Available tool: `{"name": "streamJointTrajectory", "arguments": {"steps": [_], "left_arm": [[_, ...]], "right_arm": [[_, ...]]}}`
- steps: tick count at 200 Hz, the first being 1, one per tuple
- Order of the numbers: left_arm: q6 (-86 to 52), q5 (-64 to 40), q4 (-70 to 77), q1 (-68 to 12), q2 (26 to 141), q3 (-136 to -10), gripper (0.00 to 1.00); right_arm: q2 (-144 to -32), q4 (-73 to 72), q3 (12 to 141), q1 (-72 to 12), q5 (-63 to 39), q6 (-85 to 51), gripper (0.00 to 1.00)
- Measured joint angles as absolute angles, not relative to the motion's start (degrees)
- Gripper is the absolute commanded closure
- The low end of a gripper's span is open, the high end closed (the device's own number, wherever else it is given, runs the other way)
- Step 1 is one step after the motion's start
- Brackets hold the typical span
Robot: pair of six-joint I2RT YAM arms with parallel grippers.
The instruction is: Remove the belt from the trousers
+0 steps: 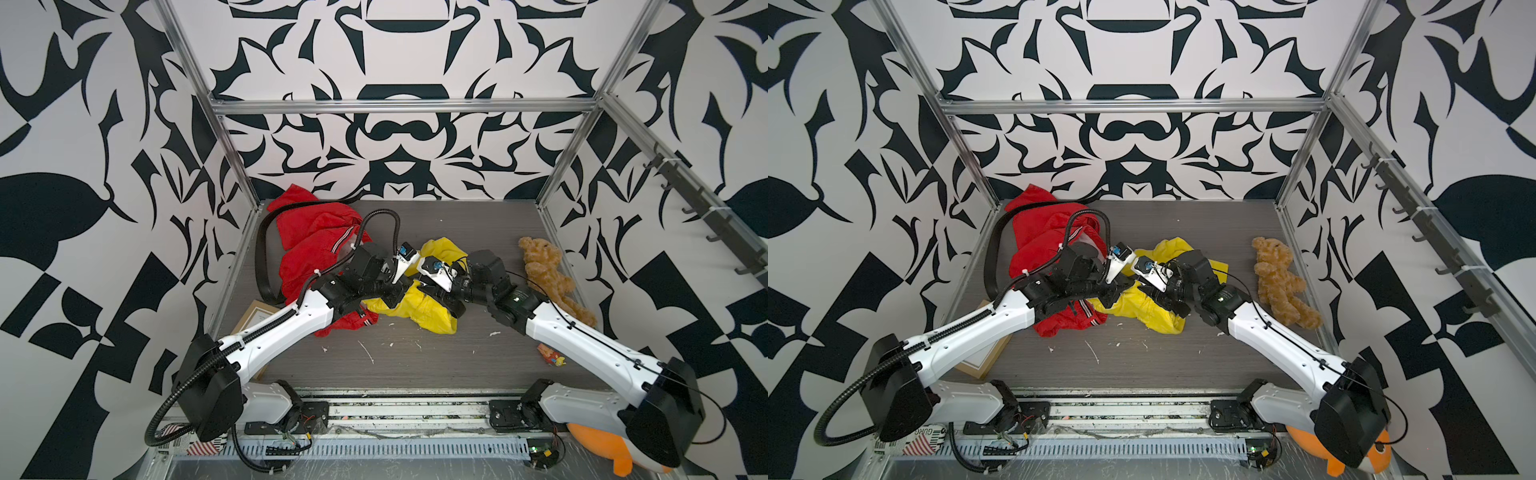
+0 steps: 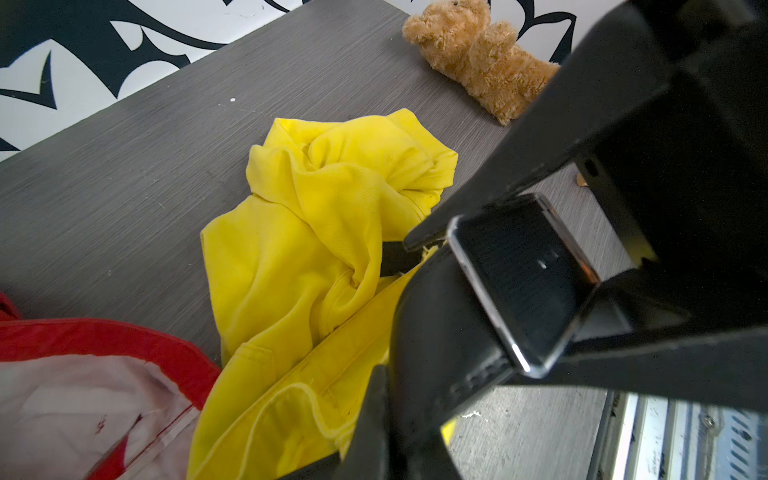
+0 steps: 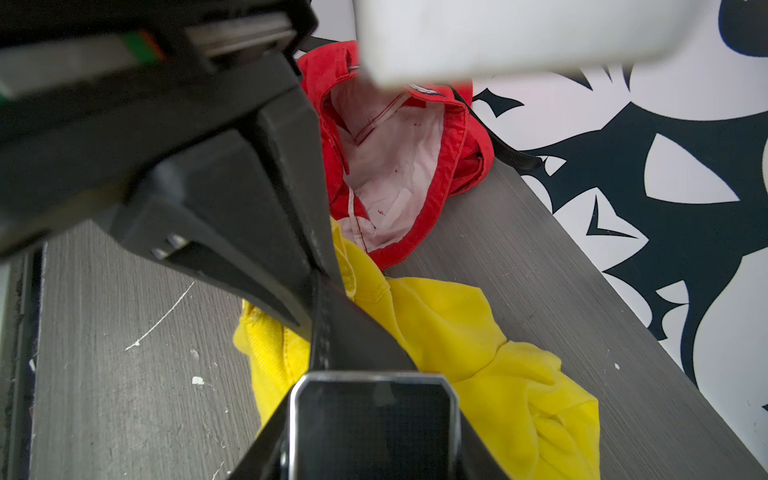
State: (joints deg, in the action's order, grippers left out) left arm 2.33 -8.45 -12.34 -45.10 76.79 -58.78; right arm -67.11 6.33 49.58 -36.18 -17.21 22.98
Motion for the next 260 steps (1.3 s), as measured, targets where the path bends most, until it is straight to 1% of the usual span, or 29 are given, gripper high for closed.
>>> {"name": "streamJointTrajectory", "arguments": {"steps": [67, 101, 132, 137, 146, 163, 183, 185, 186, 188, 189, 192, 208, 260], "left_arm": [[1.1, -8.3, -6.7, -45.8, 78.8, -58.3, 1.0], [1.0, -10.3, -4.8, -45.8, 79.9, -58.4, 1.0], [0.7, -11.6, -4.9, -45.8, 80.3, -58.4, 1.0], [0.6, -11.7, -5.0, -45.8, 80.3, -58.4, 1.0], [0.6, -11.9, -5.1, -45.8, 80.3, -58.4, 1.0], [0.7, -11.9, -5.9, -45.9, 80.3, -58.5, 1.0], [1.1, -11.4, -9.2, -46.0, 80.3, -59.5, 1.0], [1.1, -11.3, -9.7, -46.0, 80.3, -59.7, 1.0], [1.2, -11.3, -9.8, -46.0, 80.3, -59.7, 1.0], [1.2, -11.2, -10.2, -46.0, 80.3, -59.9, 1.0], [1.3, -11.2, -10.4, -46.0, 80.3, -59.9, 1.0], [1.3, -11.2, -10.8, -46.1, 80.3, -60.1, 1.0], [1.5, -11.1, -12.8, -46.1, 80.3, -61.0, 1.0], [1.9, -10.2, -16.9, -46.1, 80.3, -62.3, 1.0]], "right_arm": [[-63.2, 5.2, 46.4, -31.2, -23.0, 16.5, 1.0], [-60.4, 3.6, 43.7, -28.6, -26.3, 13.8, 1.0], [-60.2, 3.4, 42.7, -27.8, -28.3, 12.6, 1.0], [-60.2, 3.4, 42.6, -27.8, -28.4, 12.6, 0.99], [-60.2, 3.4, 42.6, -27.8, -28.5, 12.7, 0.95], [-60.2, 3.4, 42.5, -28.7, -27.2, 14.7, 0.96], [-60.2, 3.3, 41.9, -31.3, -23.7, 18.1, 0.93], [-60.2, 3.3, 41.8, -31.5, -23.4, 18.4, 0.93], [-60.2, 3.3, 41.8, -31.6, -23.2, 18.5, 0.89], [-60.2, 3.3, 41.8, -31.9, -22.9, 19.0, 0.76], [-60.2, 3.3, 41.8, -31.9, -22.8, 19.1, 0.73], [-60.2, 3.3, 41.8, -32.2, -22.3, 19.7, 0.7], [-60.2, 3.3, 41.8, -32.9, -21.2, 21.6, 0.63], [-61.9, 4.2, 43.3, -34.7, -20.0, 25.5, 0.52]]}}
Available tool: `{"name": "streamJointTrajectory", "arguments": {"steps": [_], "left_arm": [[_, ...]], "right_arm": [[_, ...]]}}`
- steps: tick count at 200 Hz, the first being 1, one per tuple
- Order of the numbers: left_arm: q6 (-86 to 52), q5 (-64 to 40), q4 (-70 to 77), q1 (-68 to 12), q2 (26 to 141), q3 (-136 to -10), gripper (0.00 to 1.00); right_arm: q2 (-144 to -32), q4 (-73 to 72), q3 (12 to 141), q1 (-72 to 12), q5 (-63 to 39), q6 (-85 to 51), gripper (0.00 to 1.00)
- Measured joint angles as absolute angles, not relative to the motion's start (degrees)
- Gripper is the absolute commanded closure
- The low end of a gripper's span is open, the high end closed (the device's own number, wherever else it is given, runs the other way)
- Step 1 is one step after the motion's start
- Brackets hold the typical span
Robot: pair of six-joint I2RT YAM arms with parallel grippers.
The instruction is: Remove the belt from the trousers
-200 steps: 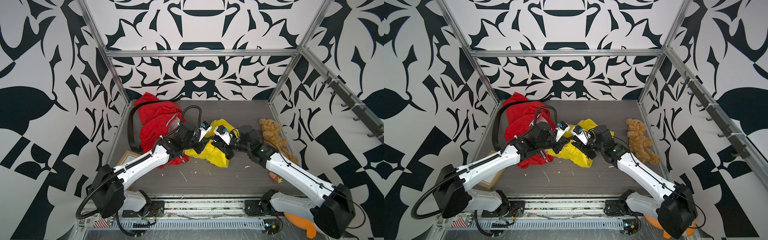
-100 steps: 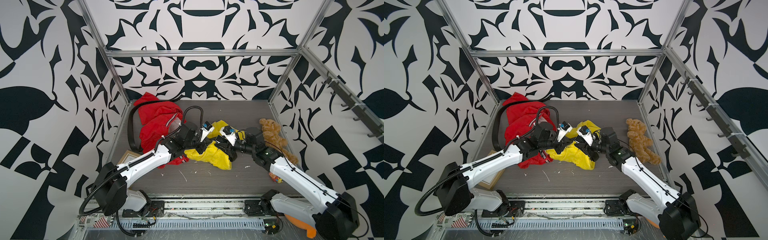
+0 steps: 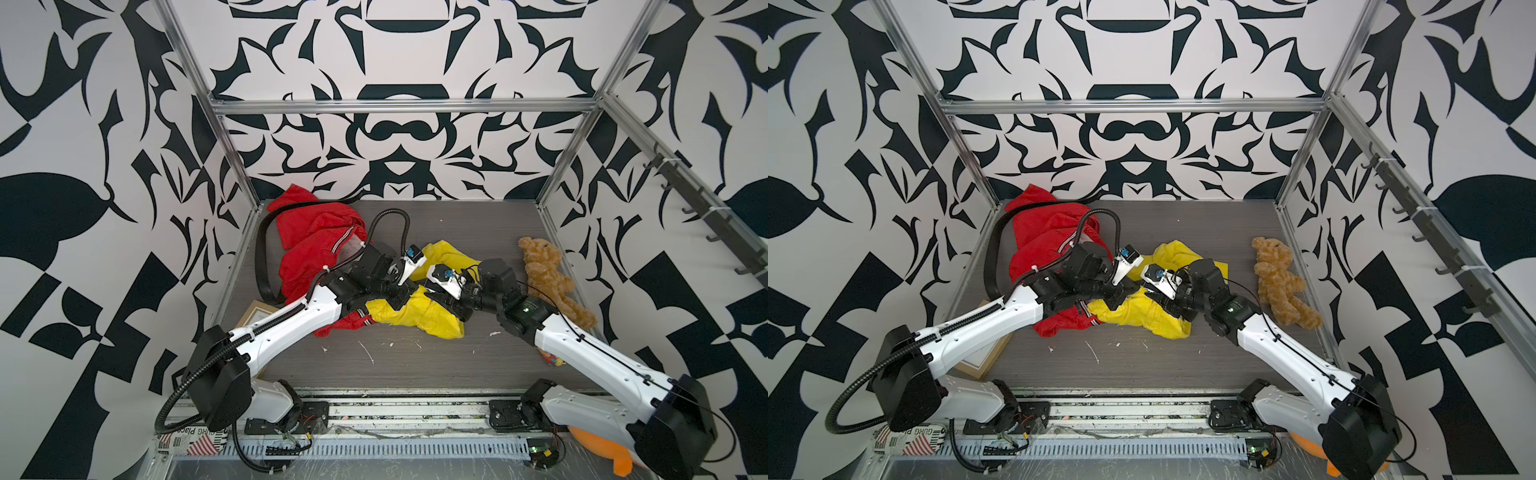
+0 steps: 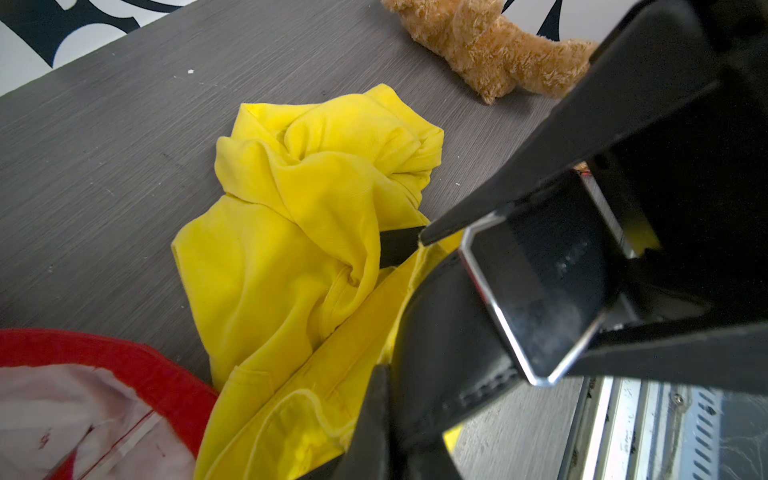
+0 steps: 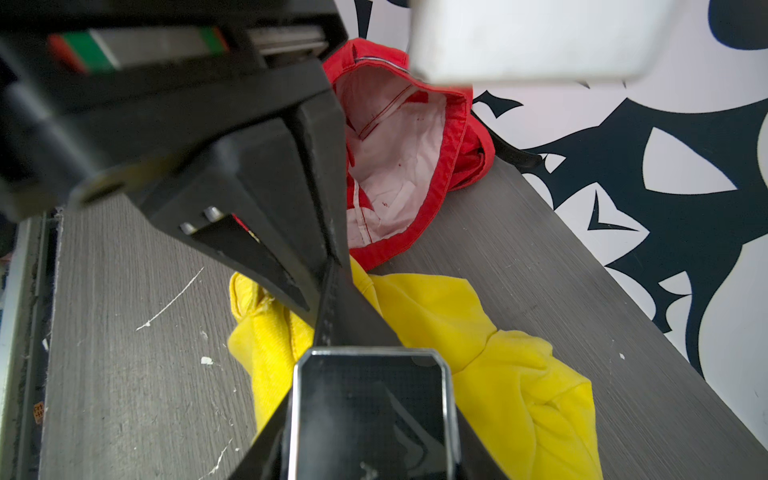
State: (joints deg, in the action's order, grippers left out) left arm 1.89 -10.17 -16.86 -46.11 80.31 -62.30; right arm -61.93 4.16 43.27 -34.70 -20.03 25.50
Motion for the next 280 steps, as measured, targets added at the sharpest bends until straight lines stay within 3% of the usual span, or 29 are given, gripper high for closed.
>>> {"name": "streamJointTrajectory", "arguments": {"steps": [48, 150, 176, 252, 280], "left_arm": [[1.9, -8.5, -19.4, -45.2, 80.3, -62.8, 1.0], [1.9, -7.9, -20.8, -45.1, 80.3, -63.8, 1.0], [1.9, -8.0, -20.9, -45.1, 80.3, -63.8, 1.0], [1.7, -8.0, -20.9, -45.1, 80.0, -63.8, 1.0], [1.7, -8.0, -18.8, -45.1, 80.0, -63.1, 1.0]], "right_arm": [[-62.7, 6.0, 46.0, -36.4, -19.2, 28.5, 0.41], [-65.9, 4.1, 46.8, -37.2, -17.7, 29.0, 0.44], [-67.2, 3.0, 46.8, -37.2, -17.5, 28.7, 0.5], [-67.2, 1.4, 46.8, -36.7, -17.5, 25.7, 1.0], [-66.2, 1.5, 46.6, -34.3, -20.4, 22.4, 1.0]]}}
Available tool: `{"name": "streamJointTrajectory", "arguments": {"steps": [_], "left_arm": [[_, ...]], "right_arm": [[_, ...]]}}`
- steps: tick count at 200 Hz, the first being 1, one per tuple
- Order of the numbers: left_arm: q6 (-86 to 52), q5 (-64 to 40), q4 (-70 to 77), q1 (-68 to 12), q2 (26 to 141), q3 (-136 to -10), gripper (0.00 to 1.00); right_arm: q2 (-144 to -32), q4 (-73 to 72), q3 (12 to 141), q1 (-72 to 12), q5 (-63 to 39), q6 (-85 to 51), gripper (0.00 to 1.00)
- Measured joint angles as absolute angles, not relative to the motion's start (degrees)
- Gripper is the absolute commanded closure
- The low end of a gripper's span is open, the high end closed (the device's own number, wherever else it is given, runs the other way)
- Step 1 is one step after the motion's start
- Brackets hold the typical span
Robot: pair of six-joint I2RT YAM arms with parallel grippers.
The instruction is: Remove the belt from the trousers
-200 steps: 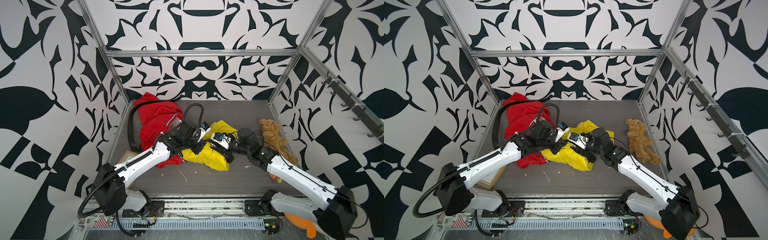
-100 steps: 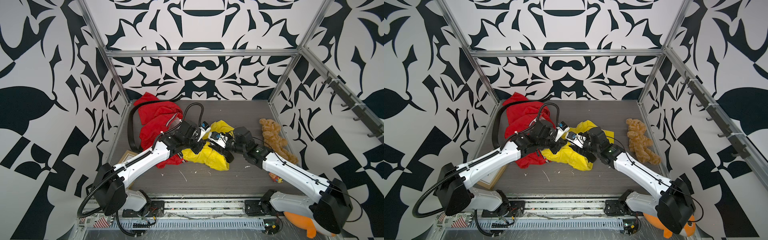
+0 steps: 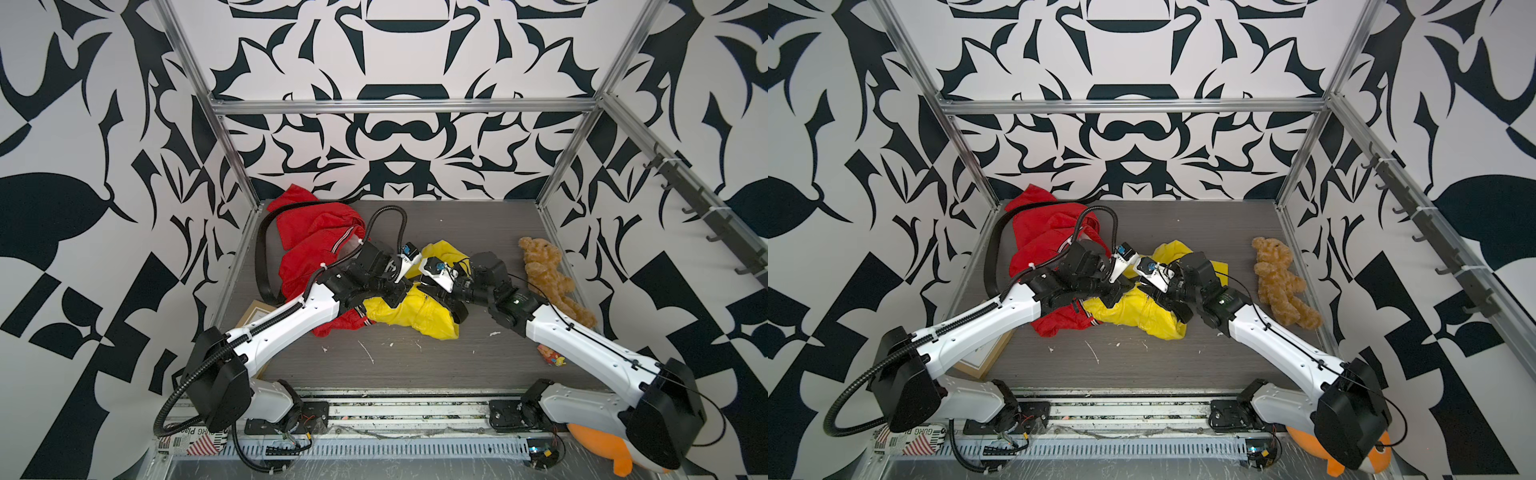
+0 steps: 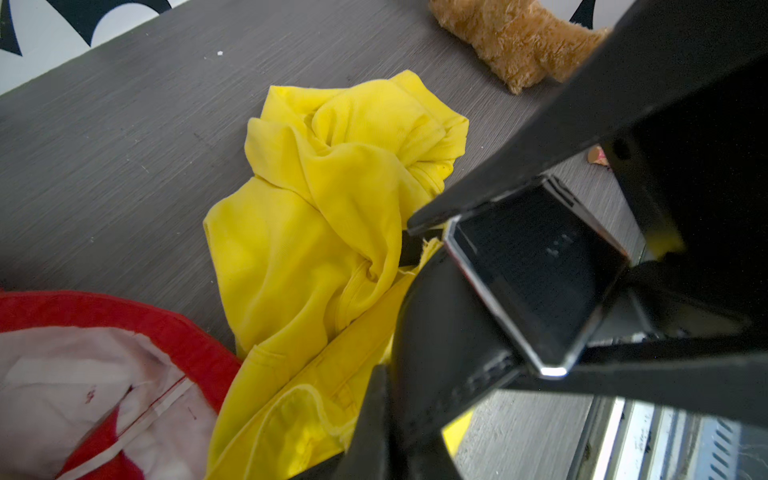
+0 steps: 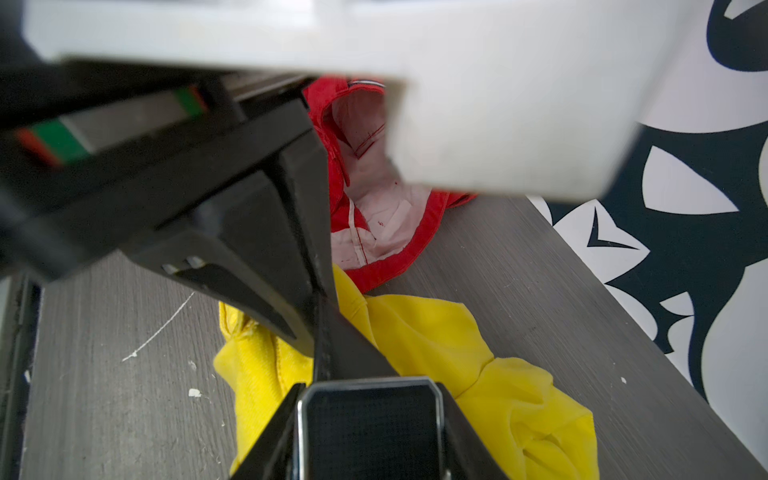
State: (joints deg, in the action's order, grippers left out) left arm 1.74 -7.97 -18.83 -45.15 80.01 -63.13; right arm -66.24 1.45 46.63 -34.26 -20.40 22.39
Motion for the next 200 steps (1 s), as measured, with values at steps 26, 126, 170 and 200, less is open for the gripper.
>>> {"name": "streamJointTrajectory", "arguments": {"steps": [26, 126, 170, 200], "left_arm": [[1.4, -8.7, -15.2, -45.4, 80.0, -62.1, 1.0], [-1.5, -5.3, -12.7, -41.1, 75.2, -58.4, 1.0], [-2.8, -4.1, -12.2, -40.7, 74.6, -56.6, 1.0], [-3.5, -2.4, -11.9, -40.4, 72.4, -54.7, 0.56]], "right_arm": [[-64.4, 1.4, 45.8, -32.1, -23.2, 19.3, 1.0], [-54.9, -1.0, 40.0, -28.9, -23.6, 12.5, 1.0], [-54.6, -0.5, 38.9, -28.9, -23.1, 10.9, 1.0], [-55.4, 0.1, 39.3, -28.8, -23.3, 11.2, 1.0]]}}
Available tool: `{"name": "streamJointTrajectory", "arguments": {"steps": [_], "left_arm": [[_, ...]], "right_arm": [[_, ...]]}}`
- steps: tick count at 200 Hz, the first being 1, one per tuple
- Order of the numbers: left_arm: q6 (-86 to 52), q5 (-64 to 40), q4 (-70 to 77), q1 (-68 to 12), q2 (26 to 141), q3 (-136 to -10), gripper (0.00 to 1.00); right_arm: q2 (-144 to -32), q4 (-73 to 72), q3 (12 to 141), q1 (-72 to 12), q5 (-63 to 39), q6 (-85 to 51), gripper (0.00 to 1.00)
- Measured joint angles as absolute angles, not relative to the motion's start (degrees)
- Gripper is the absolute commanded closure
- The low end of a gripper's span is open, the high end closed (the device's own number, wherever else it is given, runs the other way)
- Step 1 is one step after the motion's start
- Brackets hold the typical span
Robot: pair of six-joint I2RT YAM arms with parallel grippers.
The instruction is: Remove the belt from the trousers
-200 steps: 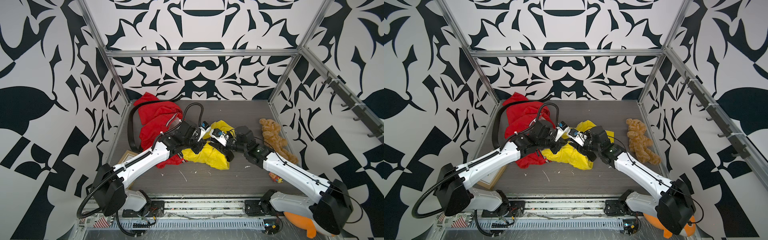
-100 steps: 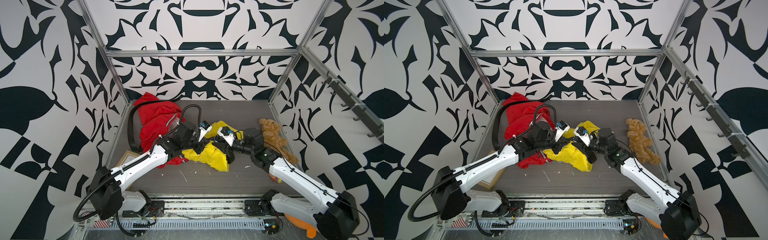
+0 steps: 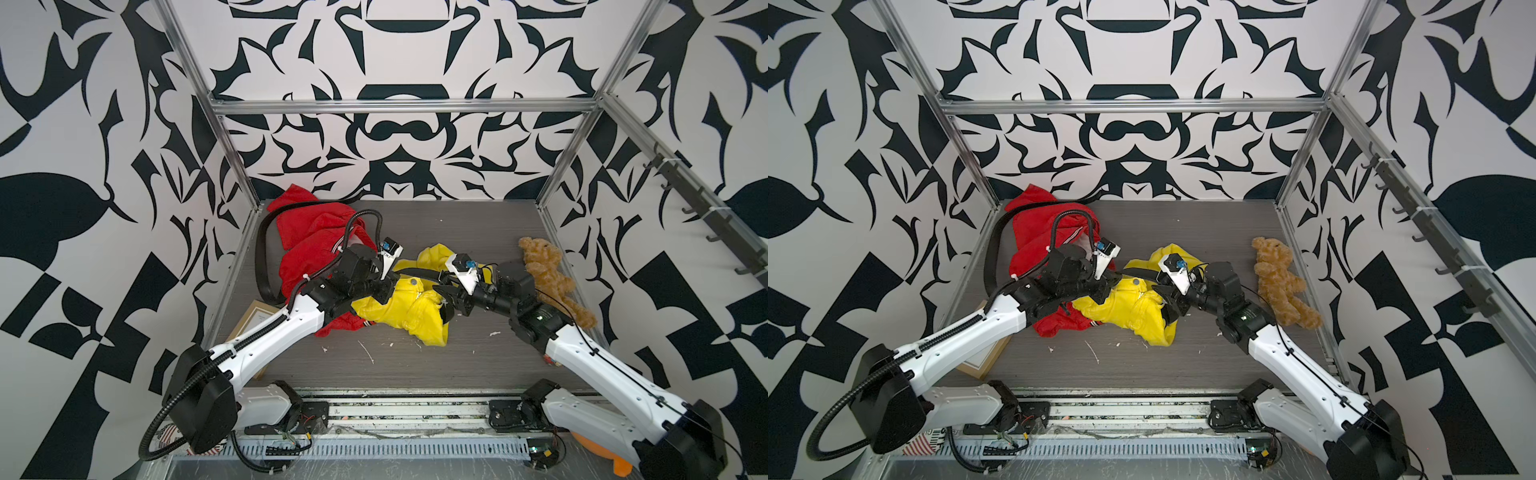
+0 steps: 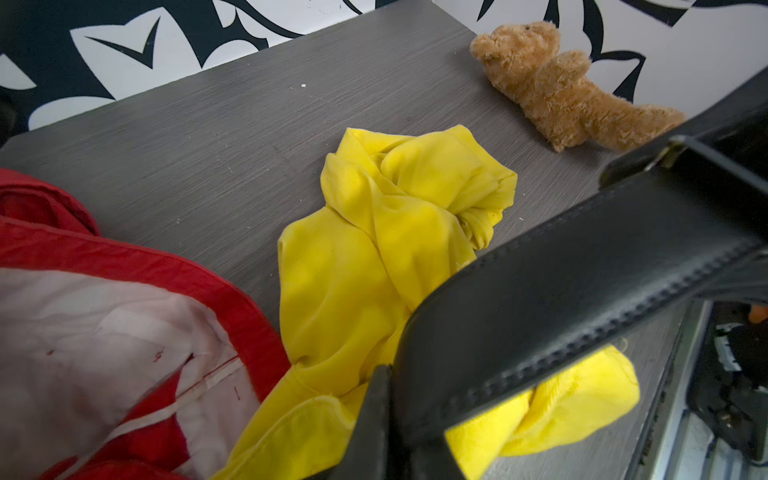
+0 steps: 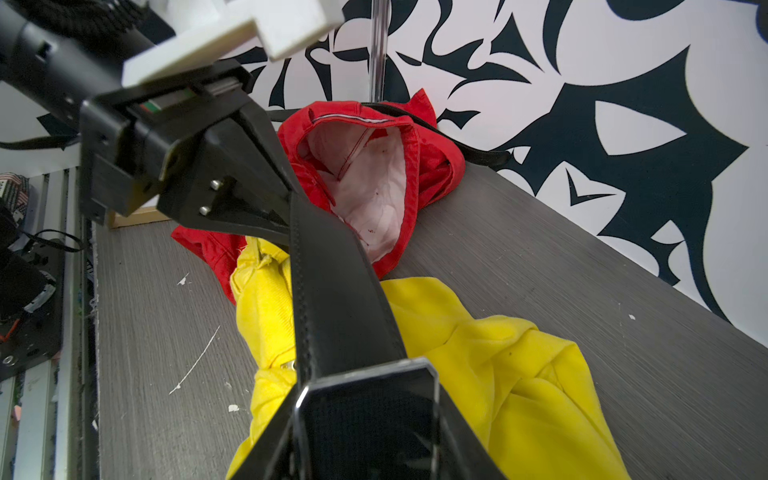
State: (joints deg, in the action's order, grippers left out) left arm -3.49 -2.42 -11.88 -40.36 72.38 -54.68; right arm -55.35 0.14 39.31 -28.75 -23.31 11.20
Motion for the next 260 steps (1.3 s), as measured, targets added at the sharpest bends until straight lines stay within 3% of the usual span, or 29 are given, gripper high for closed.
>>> {"name": "streamJointTrajectory", "arguments": {"steps": [18, 55, 83, 137, 161, 176, 194, 212, 260], "left_arm": [[-3.3, 0.5, -12.7, -39.2, 72.0, -54.6, 0.33], [2.3, 9.0, -12.5, -44.4, 70.9, -54.6, 0.09], [8.9, 10.6, -9.8, -48.7, 70.4, -55.9, 0.04], [15.6, 10.5, -4.9, -49.9, 78.8, -61.9, 0.03], [17.5, 10.8, -3.6, -50.2, 82.9, -63.6, 0.14], [18.3, 11.1, -2.4, -50.3, 84.4, -64.2, 0.37], [19.0, 11.4, -1.3, -50.3, 85.2, -64.3, 0.75], [18.4, 11.1, -1.0, -50.3, 85.3, -64.2, 1.0], [9.8, 4.6, 1.8, -45.3, 82.6, -59.5, 1.0]], "right_arm": [[-55.7, 1.9, 40.7, -27.8, -23.3, 11.6, 1.0], [-58.3, 5.9, 44.5, -27.0, -23.4, 12.8, 1.0], [-59.7, 8.4, 46.0, -26.8, -23.9, 14.0, 1.0], [-60.2, 9.7, 46.9, -26.7, -24.9, 15.0, 1.0], [-60.2, 9.7, 46.9, -26.7, -25.1, 15.2, 1.0], [-60.2, 9.8, 46.9, -26.7, -25.3, 15.2, 1.0], [-60.2, 9.7, 46.9, -26.7, -25.2, 15.1, 1.0], [-60.1, 9.3, 46.9, -26.7, -24.9, 15.1, 1.0], [-59.7, 7.2, 46.9, -26.9, -24.3, 15.0, 1.0]]}}
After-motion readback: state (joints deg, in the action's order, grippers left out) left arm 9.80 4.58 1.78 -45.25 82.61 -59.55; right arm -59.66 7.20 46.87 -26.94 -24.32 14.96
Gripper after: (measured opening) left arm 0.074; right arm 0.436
